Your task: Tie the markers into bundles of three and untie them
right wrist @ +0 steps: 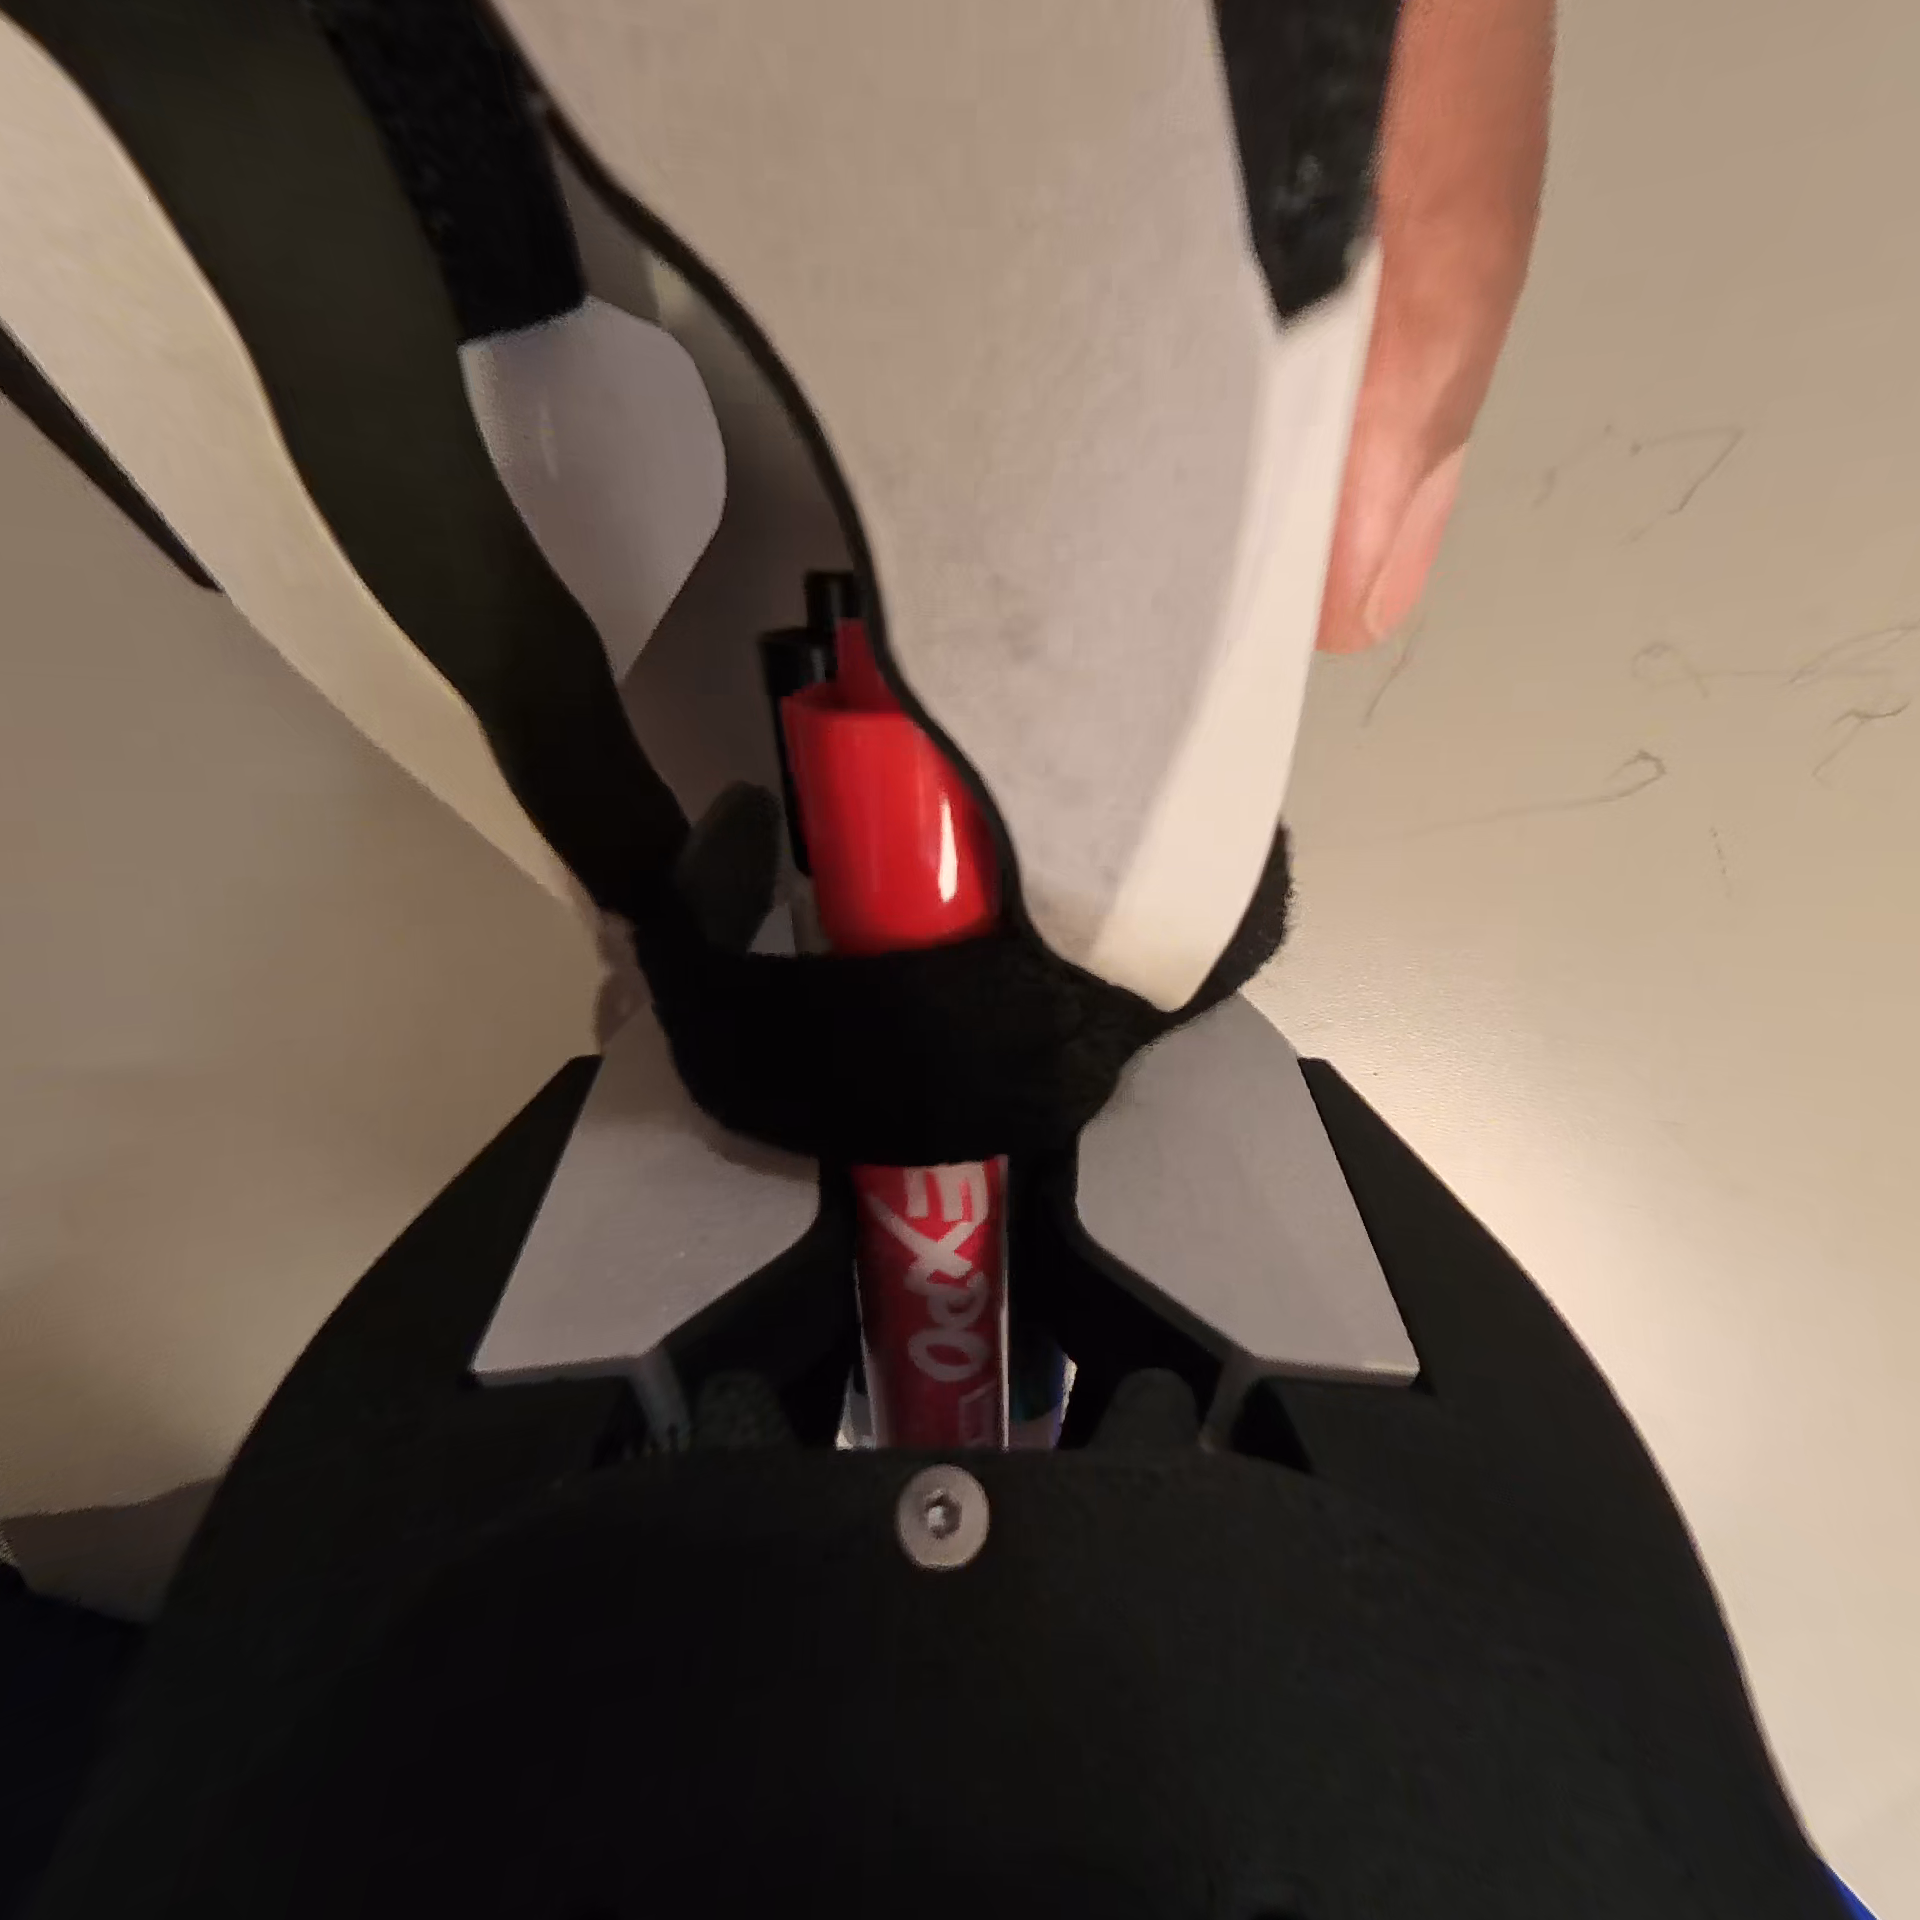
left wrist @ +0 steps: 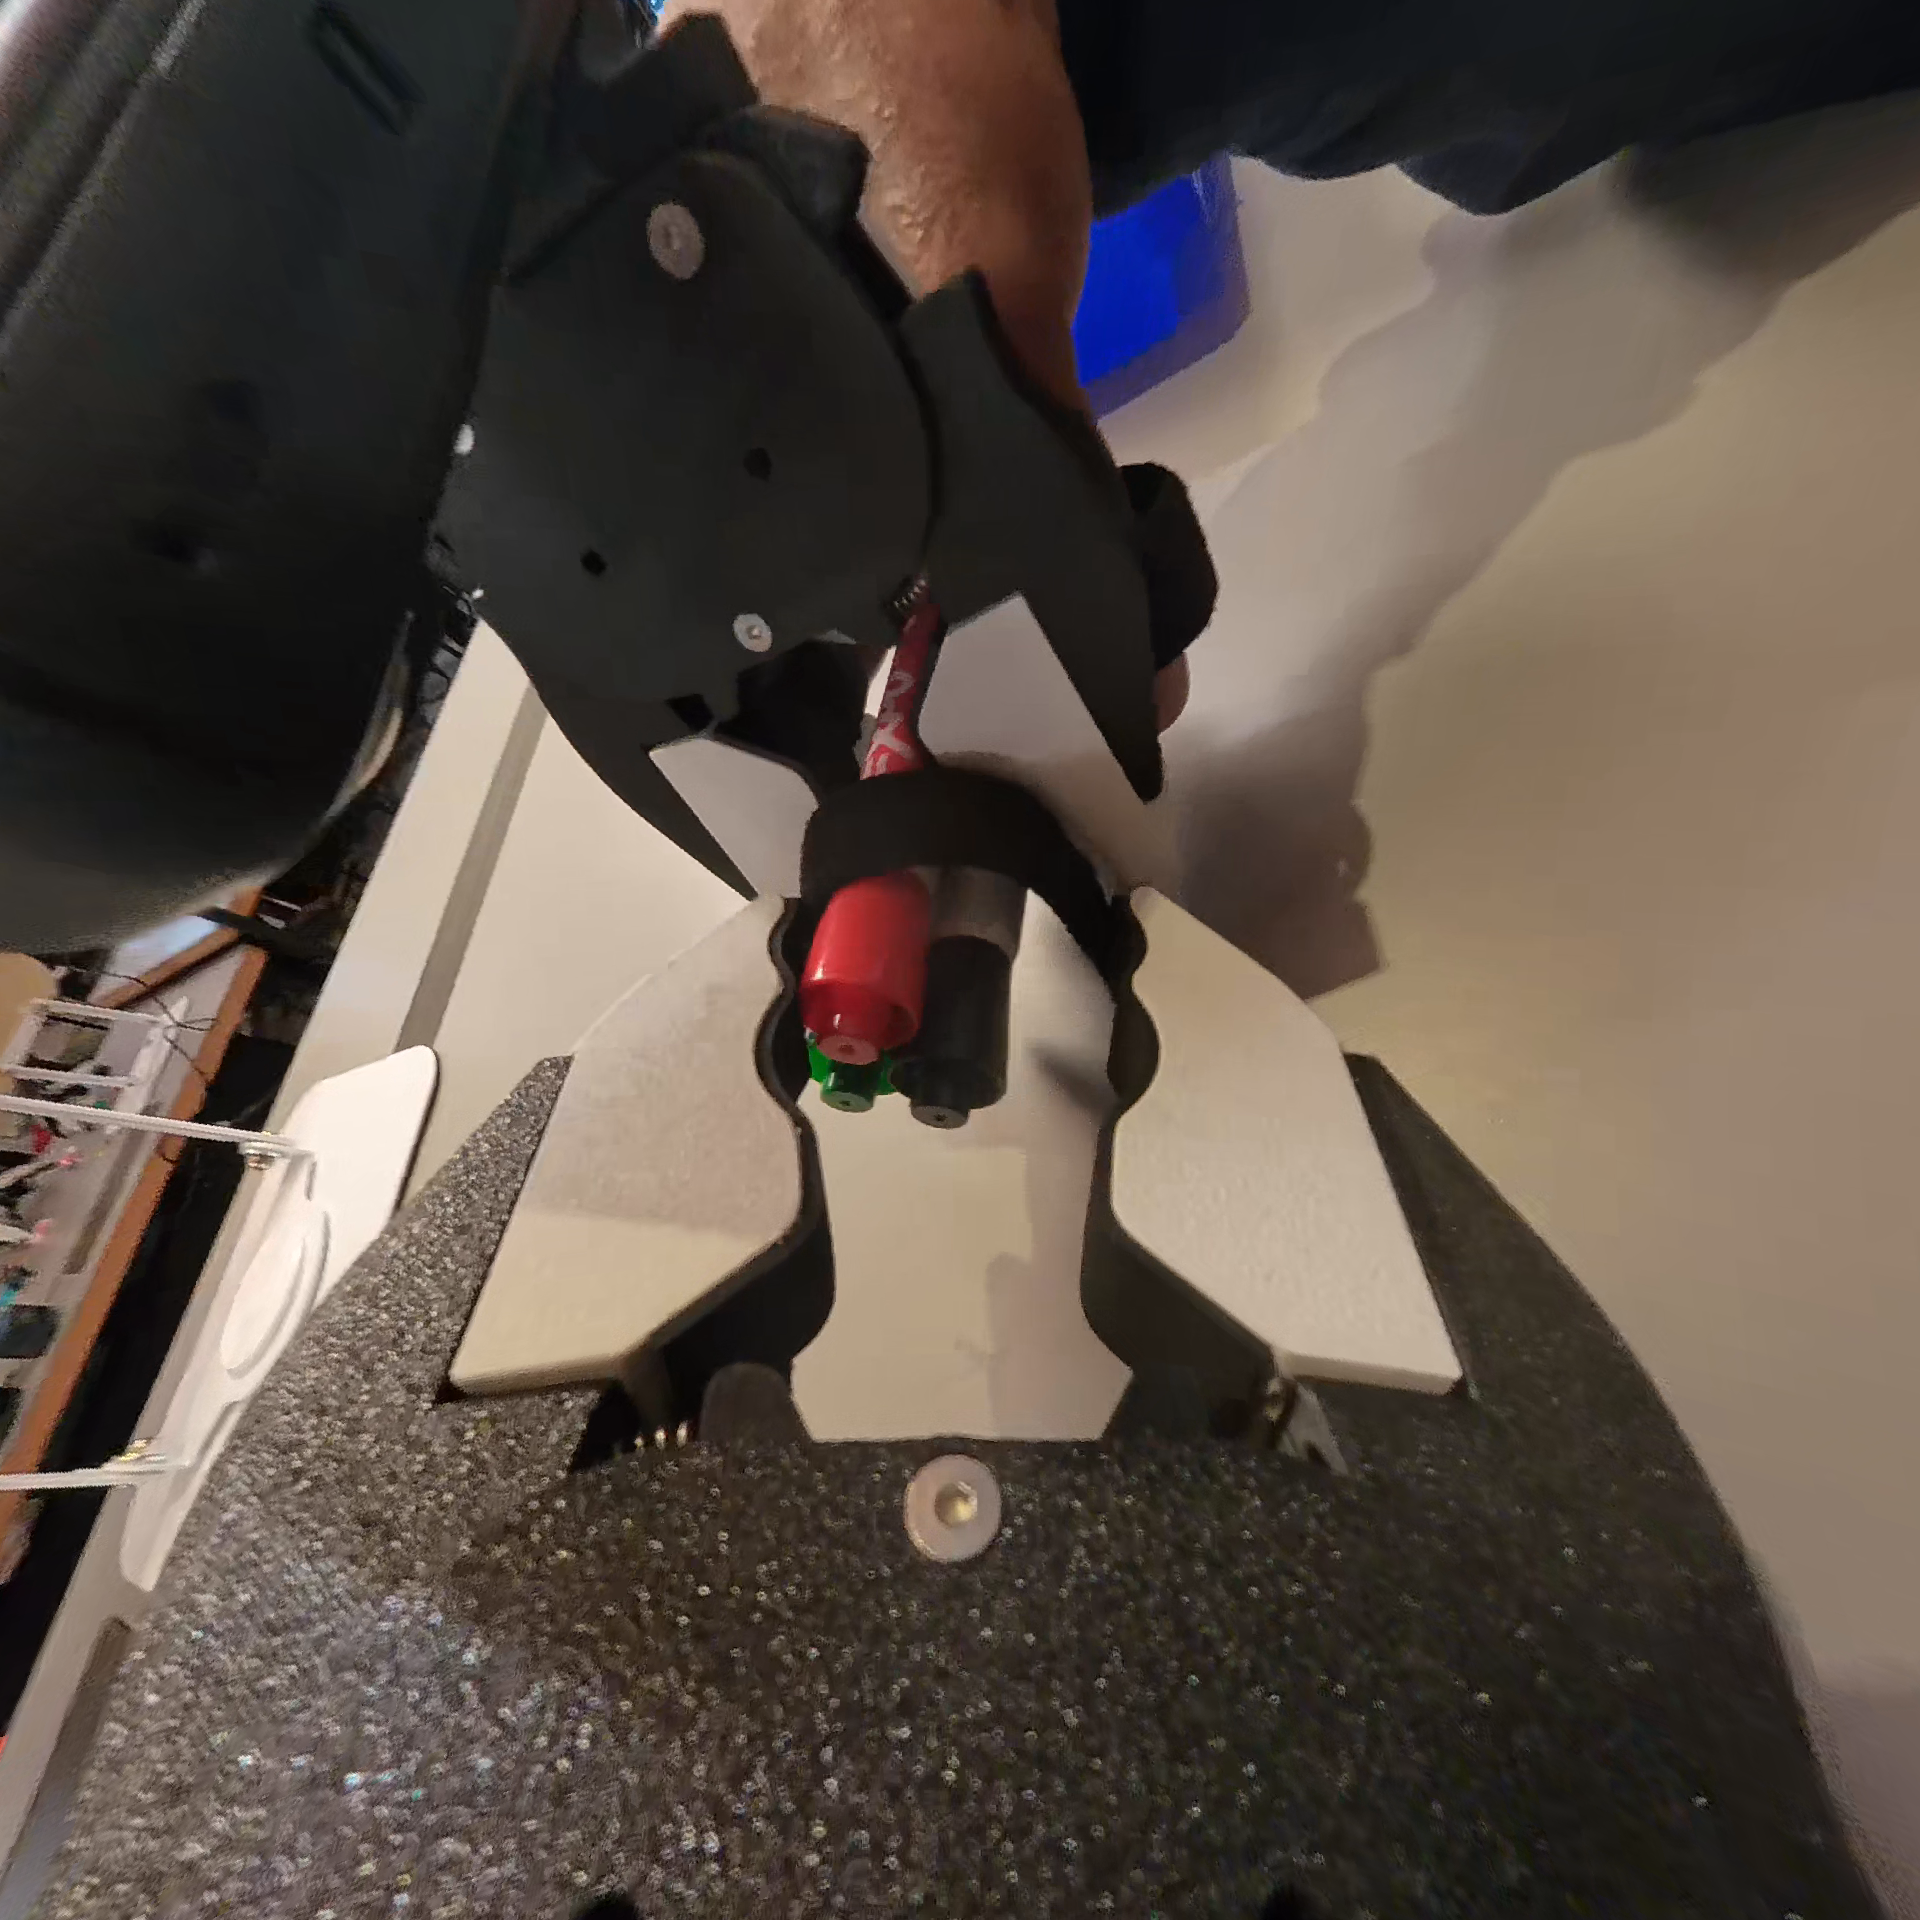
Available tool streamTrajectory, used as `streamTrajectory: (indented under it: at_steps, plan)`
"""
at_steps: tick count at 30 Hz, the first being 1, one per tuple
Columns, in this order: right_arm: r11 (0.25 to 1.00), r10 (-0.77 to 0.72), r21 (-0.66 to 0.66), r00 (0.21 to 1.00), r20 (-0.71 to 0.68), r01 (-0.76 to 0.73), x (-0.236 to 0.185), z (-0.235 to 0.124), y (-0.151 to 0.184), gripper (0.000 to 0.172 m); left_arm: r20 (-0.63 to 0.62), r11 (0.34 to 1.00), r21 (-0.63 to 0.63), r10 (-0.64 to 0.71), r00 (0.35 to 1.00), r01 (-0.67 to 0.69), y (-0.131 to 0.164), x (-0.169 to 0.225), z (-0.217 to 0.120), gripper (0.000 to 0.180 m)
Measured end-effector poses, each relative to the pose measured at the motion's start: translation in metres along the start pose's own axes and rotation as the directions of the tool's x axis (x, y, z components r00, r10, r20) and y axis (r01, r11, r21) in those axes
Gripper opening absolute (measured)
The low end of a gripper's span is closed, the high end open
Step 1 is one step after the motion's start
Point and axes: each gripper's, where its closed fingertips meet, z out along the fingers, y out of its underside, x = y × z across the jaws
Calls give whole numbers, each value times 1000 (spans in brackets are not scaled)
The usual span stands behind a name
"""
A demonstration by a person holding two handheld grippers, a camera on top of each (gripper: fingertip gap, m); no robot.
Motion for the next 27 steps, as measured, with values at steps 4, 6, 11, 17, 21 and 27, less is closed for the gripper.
streamTrajectory:
  at_steps: [4, 6, 11, 17, 21, 27]
  plan:
    - [1000, 0, -1, 1000, 4, 0, 0, 1, 1, 43, 18, 998, 2, 59, 998, -59, 0, 2, -1, 57]
    - [1000, 0, 0, 1000, 6, 0, 0, 1, 1, 43, 18, 998, 11, 67, 998, -67, 0, 3, -2, 57]
    - [1000, 3, 5, 1000, 8, -3, -1, 0, 0, 43, 20, 998, 22, 59, 998, -60, -2, 3, -2, 59]
    - [1000, 8, -3, 1000, 6, -8, -1, 0, 1, 43, 36, 997, 16, 74, 997, -75, -1, 2, -1, 59]
    - [1000, 6, -15, 1000, -2, -6, -1, 0, 2, 43, 31, 997, 15, 72, 997, -72, -1, 3, -1, 61]
    - [997, -3, -73, 1000, -31, 1, -1, 1, 8, 42, 11, 999, 12, 43, 999, -44, 2, 4, -1, 63]
